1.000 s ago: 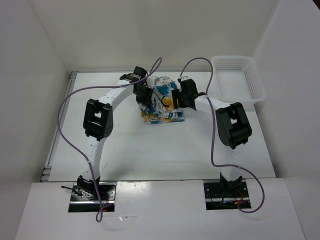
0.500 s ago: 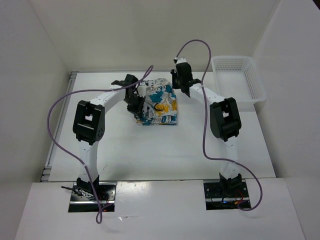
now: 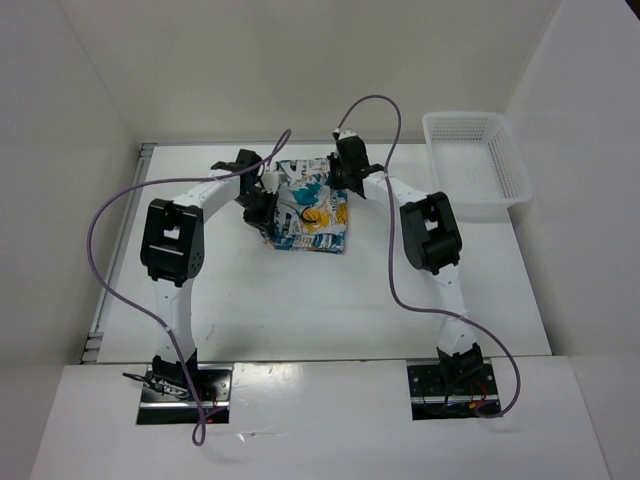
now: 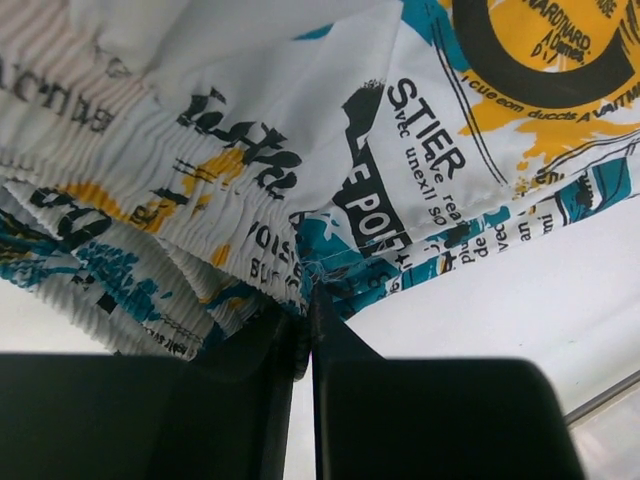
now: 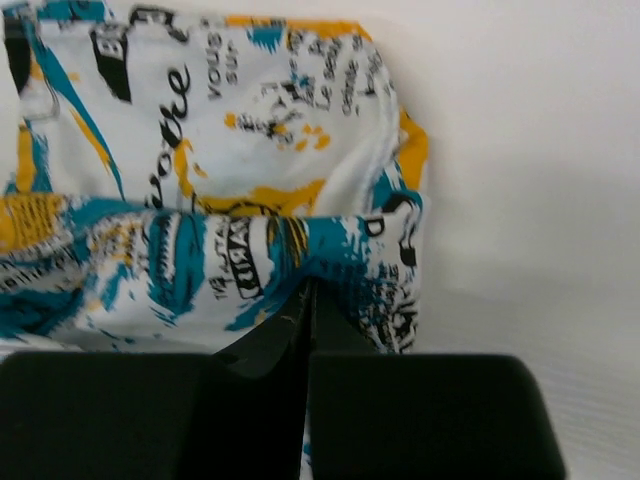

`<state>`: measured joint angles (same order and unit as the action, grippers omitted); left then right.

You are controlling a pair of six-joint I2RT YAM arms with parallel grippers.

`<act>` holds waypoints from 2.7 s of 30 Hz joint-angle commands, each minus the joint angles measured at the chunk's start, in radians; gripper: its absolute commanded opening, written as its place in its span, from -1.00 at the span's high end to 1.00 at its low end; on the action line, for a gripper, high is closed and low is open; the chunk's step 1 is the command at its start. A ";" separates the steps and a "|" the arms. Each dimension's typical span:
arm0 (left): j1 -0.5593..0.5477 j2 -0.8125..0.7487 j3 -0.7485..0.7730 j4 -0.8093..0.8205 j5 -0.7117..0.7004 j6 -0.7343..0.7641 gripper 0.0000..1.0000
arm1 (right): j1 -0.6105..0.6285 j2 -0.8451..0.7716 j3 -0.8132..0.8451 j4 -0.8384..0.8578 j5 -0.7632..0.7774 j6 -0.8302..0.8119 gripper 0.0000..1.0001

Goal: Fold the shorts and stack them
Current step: Fold the shorts

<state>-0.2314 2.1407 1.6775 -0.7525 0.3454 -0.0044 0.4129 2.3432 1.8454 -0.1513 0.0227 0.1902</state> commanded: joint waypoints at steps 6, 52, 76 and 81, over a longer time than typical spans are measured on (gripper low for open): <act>-0.003 -0.045 -0.062 -0.033 -0.002 0.004 0.61 | 0.035 0.143 0.210 -0.077 0.155 0.123 1.00; 0.122 0.013 0.139 0.225 -0.207 0.004 -1.00 | 0.118 -0.712 -0.451 -0.146 0.269 -0.376 0.90; 0.627 -0.631 -0.189 0.229 -0.190 0.004 -1.00 | -0.152 -1.202 -0.729 -0.507 0.163 -0.365 -1.00; 0.661 -0.771 -0.366 0.239 -0.224 0.004 -1.00 | -0.163 -1.297 -0.748 -0.540 0.178 -0.299 -1.00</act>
<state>0.4156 1.4544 1.3655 -0.5327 0.1547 -0.0040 0.2569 1.1053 1.1175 -0.6624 0.1669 -0.1764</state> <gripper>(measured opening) 0.998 0.999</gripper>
